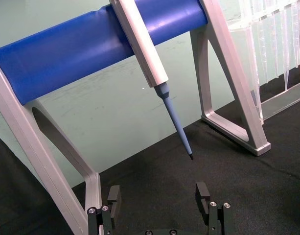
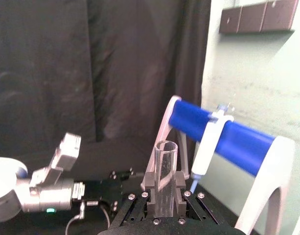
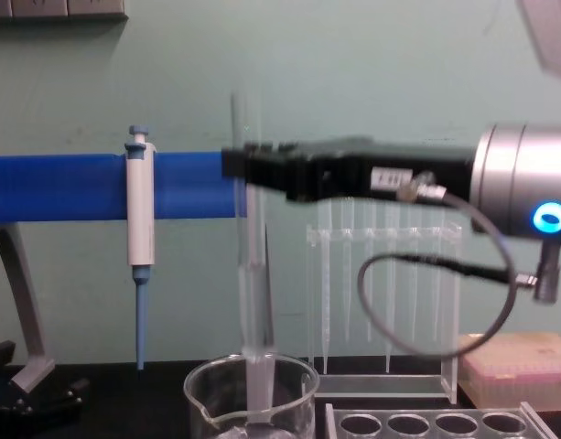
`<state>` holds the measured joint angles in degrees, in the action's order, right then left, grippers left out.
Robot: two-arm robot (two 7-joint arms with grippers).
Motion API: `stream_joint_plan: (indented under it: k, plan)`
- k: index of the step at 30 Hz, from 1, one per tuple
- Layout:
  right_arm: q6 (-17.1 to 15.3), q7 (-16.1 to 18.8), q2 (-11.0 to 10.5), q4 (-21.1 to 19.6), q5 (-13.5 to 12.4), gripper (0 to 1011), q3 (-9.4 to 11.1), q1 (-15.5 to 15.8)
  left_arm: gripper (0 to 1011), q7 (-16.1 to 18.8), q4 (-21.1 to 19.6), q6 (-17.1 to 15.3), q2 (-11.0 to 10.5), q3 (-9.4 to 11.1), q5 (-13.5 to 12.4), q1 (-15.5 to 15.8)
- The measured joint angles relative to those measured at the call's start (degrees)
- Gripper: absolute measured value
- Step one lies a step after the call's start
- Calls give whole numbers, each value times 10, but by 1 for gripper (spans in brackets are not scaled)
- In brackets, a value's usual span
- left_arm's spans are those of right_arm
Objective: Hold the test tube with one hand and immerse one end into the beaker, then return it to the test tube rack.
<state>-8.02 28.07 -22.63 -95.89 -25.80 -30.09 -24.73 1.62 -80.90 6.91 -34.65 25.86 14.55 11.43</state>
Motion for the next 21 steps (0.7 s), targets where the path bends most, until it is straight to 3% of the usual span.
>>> stream_joint_plan:
  k: [6,10,16,21]
  plan:
    - [-14,-17,-22,-48,-18,224,23,10,1000,0,0,0,0,0,0,0]
    - [-18,-33,-47,-85,-26,224,45,32,1000,0,0,0,0,0,0,0]
    - [-22,-60,-95,-136,-36,224,88,93,1000,0,0,0,0,0,0,0]
    - [-18,-66,-111,-142,-39,224,101,127,1000,0,0,0,0,0,0,0]
